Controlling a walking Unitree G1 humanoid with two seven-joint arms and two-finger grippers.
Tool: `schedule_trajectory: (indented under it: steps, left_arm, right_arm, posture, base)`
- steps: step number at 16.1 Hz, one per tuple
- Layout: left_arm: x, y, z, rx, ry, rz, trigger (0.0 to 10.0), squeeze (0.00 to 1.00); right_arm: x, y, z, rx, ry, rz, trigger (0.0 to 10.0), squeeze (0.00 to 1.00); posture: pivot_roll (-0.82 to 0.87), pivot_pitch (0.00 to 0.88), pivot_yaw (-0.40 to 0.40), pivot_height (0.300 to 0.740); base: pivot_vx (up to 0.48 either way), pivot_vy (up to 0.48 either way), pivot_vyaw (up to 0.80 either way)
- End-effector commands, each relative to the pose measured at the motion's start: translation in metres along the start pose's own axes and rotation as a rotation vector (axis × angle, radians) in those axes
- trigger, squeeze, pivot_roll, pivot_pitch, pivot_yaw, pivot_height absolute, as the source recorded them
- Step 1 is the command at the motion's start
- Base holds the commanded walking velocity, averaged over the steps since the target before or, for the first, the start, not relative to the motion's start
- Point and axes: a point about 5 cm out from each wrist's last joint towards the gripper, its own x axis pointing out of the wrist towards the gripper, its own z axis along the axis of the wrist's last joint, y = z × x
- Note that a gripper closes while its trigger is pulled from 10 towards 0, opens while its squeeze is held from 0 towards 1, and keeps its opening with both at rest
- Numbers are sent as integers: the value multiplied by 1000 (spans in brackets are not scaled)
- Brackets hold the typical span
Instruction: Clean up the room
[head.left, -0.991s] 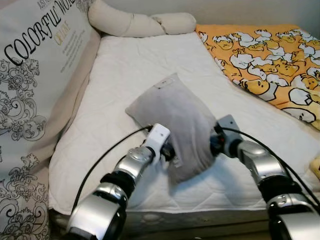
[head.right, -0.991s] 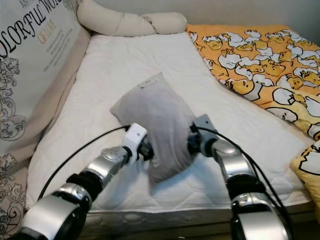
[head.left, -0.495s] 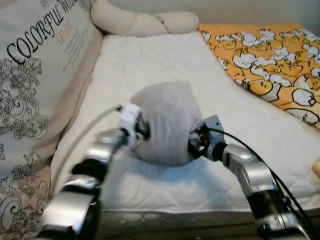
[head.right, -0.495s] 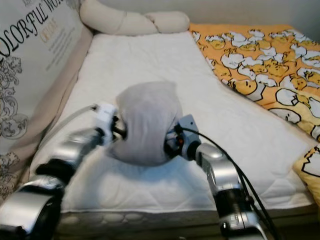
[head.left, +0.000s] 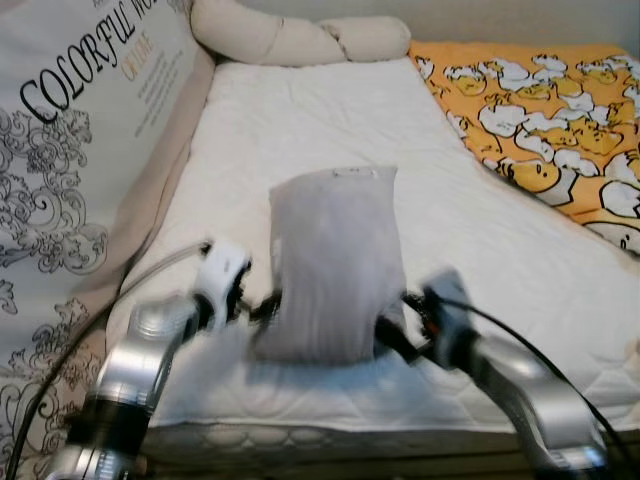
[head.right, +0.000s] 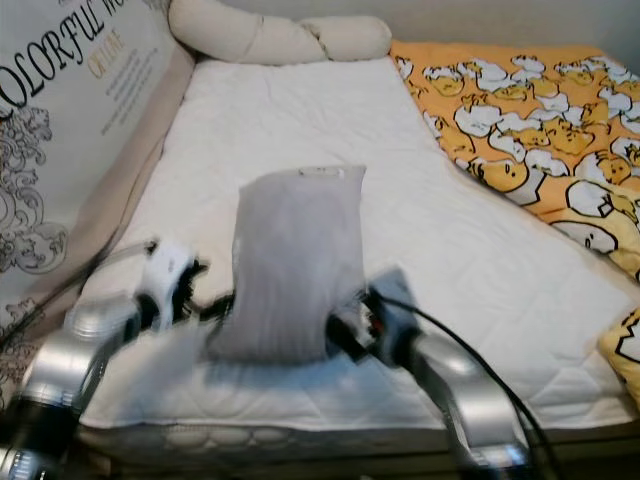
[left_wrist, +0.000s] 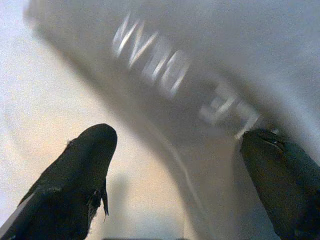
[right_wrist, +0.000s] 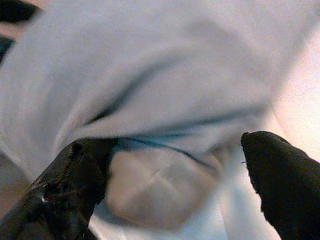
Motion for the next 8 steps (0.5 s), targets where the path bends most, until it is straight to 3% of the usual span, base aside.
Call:
schedule_trajectory:
  steps: [1, 4, 5, 6, 7, 8]
  left_arm:
    - [-5, 5, 3, 32, -1, 42, 10000, 0]
    - [-14, 23, 2, 17, -55, 126, 10000, 0]
    - [-14, 30, 2, -26, -71, 152, 10000, 0]
    - [-12, 40, 1, -137, -101, 173, 10000, 20]
    - [-8, 44, 3, -210, -129, 188, 10000, 1000]
    - [-3, 45, 5, -270, -155, 197, 10000, 1000]
  right_arm:
    - [-7, -6, -2, -20, 18, -52, 10000, 0]
    - [-33, -42, -7, -13, 44, -234, 10000, 0]
    - [-39, -54, -2, 3, 20, -280, 10000, 0]
    - [-49, -71, 8, 38, -40, -361, 10000, 0]
    - [-51, -82, 14, 93, -92, -423, 10000, 1000]
    - [-52, -89, 18, 140, -135, -472, 10000, 1000]
  posture:
    - [19, 0, -9, 740]
    - [19, 0, -9, 740]
    - [19, 0, -10, 740]
    - [19, 0, -10, 740]
    - [16, 0, -7, 740]
    - [15, 0, -3, 740]
  base:
    - [0, 0, 0]
    - [0, 0, 0]
    - [0, 0, 0]
    - [0, 0, 0]
    - [0, 0, 0]
    - [0, 0, 0]
